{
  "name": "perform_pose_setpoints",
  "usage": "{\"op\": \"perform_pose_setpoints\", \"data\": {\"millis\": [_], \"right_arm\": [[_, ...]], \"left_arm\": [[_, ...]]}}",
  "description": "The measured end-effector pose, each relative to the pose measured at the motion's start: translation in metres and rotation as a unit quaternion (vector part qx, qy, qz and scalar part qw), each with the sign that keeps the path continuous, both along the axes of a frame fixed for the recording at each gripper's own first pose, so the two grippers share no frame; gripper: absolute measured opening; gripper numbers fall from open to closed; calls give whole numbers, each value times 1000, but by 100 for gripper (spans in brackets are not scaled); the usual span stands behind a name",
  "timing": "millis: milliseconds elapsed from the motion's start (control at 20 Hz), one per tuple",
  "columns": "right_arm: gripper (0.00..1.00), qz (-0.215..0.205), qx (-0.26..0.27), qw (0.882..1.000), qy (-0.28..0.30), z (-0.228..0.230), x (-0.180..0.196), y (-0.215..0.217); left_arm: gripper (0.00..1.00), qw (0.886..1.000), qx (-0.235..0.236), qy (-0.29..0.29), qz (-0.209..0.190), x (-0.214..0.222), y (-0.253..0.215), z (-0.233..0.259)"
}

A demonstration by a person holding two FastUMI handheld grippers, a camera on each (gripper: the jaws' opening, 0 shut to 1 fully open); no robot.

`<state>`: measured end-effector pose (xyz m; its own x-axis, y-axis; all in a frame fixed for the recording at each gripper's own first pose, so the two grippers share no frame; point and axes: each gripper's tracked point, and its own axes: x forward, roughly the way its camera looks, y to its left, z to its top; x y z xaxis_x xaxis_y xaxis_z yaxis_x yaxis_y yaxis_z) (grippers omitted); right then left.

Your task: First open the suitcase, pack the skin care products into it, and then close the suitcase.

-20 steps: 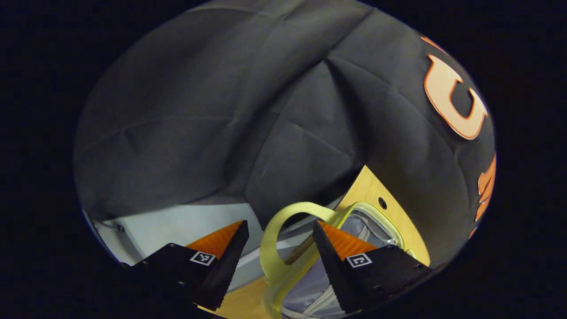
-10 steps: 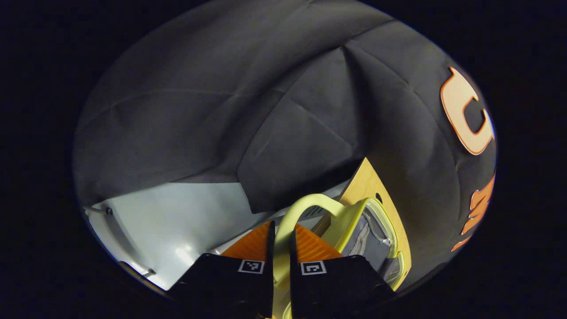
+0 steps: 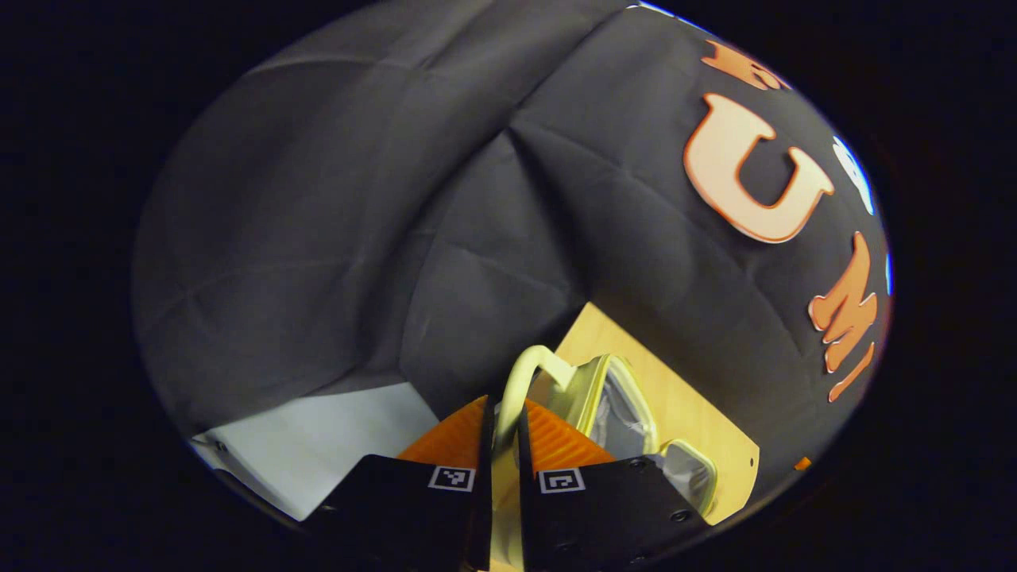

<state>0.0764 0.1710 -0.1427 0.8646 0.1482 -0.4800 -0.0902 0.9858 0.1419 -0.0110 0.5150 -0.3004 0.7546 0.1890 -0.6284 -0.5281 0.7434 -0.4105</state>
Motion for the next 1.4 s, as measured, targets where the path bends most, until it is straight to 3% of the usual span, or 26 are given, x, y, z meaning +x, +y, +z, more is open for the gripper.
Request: {"op": "perform_pose_setpoints", "data": {"millis": [350, 700, 1200, 1400], "right_arm": [[89, 9, 2, 1000, -29, 14, 2, -25], [89, 27, 6, 997, -66, 37, 10, -60], [90, 17, -12, 995, -102, 54, 4, -121], [90, 10, -15, 994, -106, 56, -1, -141]], "left_arm": [[14, 993, 83, -38, -79, 25, -57, 68], [14, 983, 116, -68, -124, 41, -142, 134], [15, 969, 103, -91, -206, 57, -290, 165], [15, 966, 61, -98, -231, 62, -354, 158]]}}
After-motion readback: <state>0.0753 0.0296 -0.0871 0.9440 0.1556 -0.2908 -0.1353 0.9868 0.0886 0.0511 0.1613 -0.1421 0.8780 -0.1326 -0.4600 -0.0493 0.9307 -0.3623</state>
